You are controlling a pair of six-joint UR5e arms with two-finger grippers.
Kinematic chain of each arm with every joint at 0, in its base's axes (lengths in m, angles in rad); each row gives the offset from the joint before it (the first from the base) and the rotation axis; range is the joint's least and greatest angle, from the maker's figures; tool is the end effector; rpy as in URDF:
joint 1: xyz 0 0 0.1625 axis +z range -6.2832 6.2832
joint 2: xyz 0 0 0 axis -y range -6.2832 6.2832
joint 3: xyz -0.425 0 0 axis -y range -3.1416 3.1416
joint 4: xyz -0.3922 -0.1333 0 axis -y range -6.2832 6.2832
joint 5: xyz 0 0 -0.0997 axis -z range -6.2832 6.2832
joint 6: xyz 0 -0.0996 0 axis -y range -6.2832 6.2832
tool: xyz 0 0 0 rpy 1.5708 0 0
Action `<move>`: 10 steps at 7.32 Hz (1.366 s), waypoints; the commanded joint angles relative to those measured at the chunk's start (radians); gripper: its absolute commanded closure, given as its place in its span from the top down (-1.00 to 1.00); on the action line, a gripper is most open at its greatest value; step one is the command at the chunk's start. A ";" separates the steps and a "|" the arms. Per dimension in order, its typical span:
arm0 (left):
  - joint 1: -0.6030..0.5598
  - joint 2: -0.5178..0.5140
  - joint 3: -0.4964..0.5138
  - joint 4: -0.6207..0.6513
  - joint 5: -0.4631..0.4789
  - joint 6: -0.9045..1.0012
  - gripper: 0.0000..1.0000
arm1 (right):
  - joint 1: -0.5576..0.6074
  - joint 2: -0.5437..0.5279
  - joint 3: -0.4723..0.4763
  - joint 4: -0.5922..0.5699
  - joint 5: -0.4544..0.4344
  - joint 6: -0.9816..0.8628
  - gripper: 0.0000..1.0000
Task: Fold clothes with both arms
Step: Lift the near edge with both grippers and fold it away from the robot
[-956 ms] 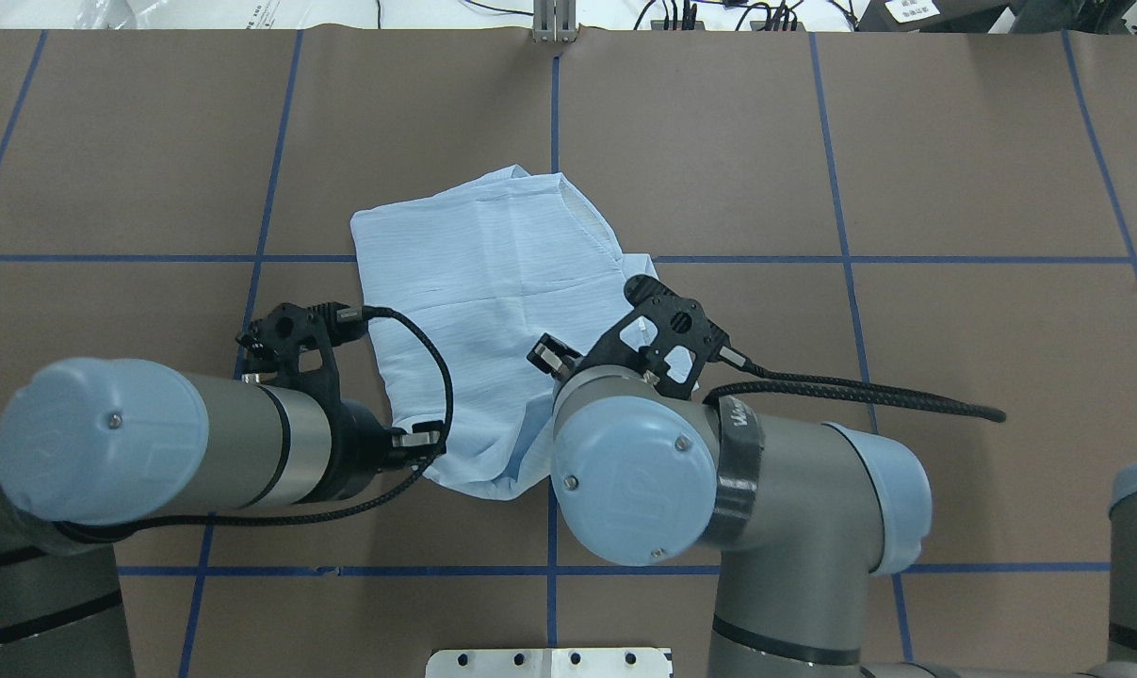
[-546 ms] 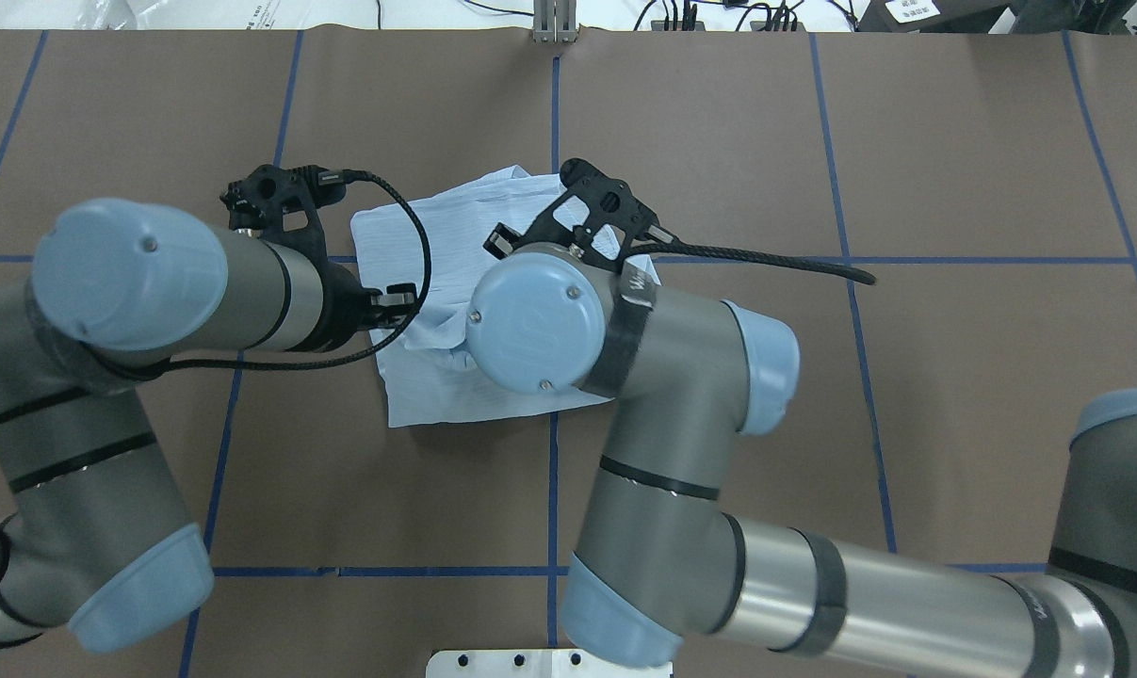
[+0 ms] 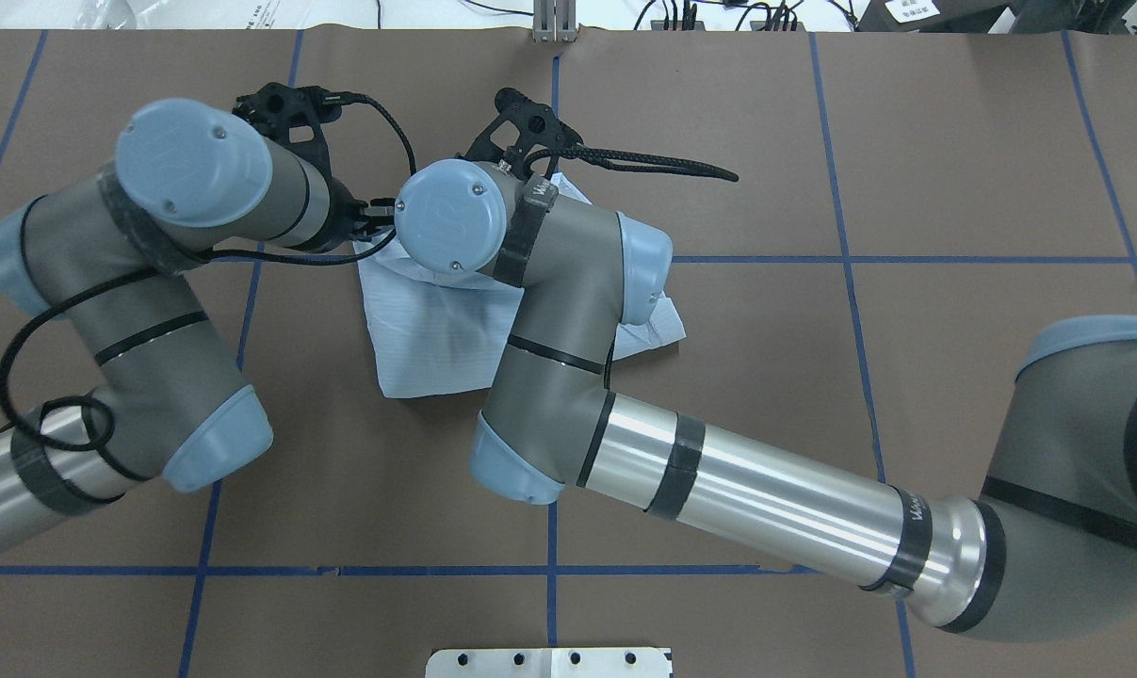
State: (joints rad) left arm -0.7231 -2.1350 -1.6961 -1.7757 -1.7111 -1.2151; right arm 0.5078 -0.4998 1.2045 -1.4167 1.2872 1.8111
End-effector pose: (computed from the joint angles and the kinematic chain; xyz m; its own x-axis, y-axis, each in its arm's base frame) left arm 0.4227 -0.5323 0.2561 0.6397 -0.1046 -0.7615 0.3741 0.9078 0.1895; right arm -0.6288 -0.5344 0.0991 0.3993 0.4837 0.7788 -0.7691 0.6391 -0.0026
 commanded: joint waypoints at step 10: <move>-0.067 0.001 0.275 -0.326 -0.028 0.270 1.00 | 0.080 0.087 -0.235 0.171 0.159 -0.157 1.00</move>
State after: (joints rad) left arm -0.7885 -2.1562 -1.3775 -2.1030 -1.7221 -0.9604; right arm 0.5738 -0.4217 0.9629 -1.2417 1.4098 1.6600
